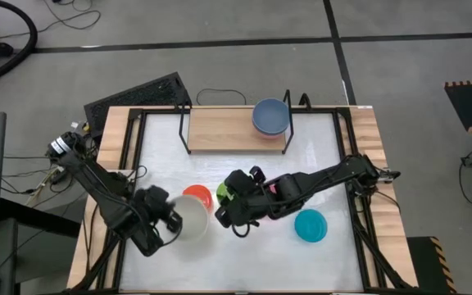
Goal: Place and stack bowls onto a shelf
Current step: Stack the white bowl into the dark blue bowl on the shelf
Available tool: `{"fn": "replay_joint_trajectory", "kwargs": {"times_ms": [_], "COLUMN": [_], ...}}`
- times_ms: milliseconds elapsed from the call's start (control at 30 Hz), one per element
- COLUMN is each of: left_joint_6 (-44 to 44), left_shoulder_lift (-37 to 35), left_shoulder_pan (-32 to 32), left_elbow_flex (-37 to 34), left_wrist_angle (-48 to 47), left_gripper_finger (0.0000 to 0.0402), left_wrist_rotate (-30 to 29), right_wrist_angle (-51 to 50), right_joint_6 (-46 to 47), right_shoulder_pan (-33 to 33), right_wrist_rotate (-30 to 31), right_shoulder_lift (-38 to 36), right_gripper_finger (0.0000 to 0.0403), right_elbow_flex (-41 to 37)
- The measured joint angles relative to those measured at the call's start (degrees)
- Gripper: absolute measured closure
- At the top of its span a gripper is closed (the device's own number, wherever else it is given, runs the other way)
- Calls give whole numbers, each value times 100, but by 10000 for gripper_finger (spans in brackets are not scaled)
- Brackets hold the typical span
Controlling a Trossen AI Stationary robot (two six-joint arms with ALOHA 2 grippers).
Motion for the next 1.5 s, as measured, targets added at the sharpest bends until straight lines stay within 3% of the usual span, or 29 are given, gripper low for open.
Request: {"fn": "replay_joint_trajectory", "kwargs": {"times_ms": [200, 433, 733, 1033, 1167, 1400, 1500], "left_joint_6": [502, 1546, 3355, 3963, 3977, 3955, 3949], "left_shoulder_lift": [-1, -1, -1, -1, 1, 1, 1], "left_shoulder_pan": [444, 1067, 1700, 1659, 1633, 1637, 1669], "left_elbow_flex": [532, 1036, 1590, 1978, 1998, 1998, 1998], "left_wrist_angle": [-758, -756, -453, -451, -456, -407, -317], "left_gripper_finger": [401, 401, 401, 401, 401, 400, 395], "left_wrist_rotate": [-813, -2045, -2560, -2759, -2853, -2970, -3008], "right_wrist_angle": [47, 114, 67, -254, -404, -471, -510], "right_joint_6": [-597, -659, -657, -635, -353, -344, -317], "right_shoulder_pan": [167, -63, -171, -272, -381, -553, -665], "right_wrist_rotate": [1121, 1194, 1226, 1473, 1392, 1360, 1322], "right_shoulder_lift": [0, 18, 24, 26, 26, 26, 26], "right_gripper_finger": [163, 163, 163, 168, 212, 369, 372], "right_elbow_flex": [208, 211, 211, 211, 211, 211, 211]}}
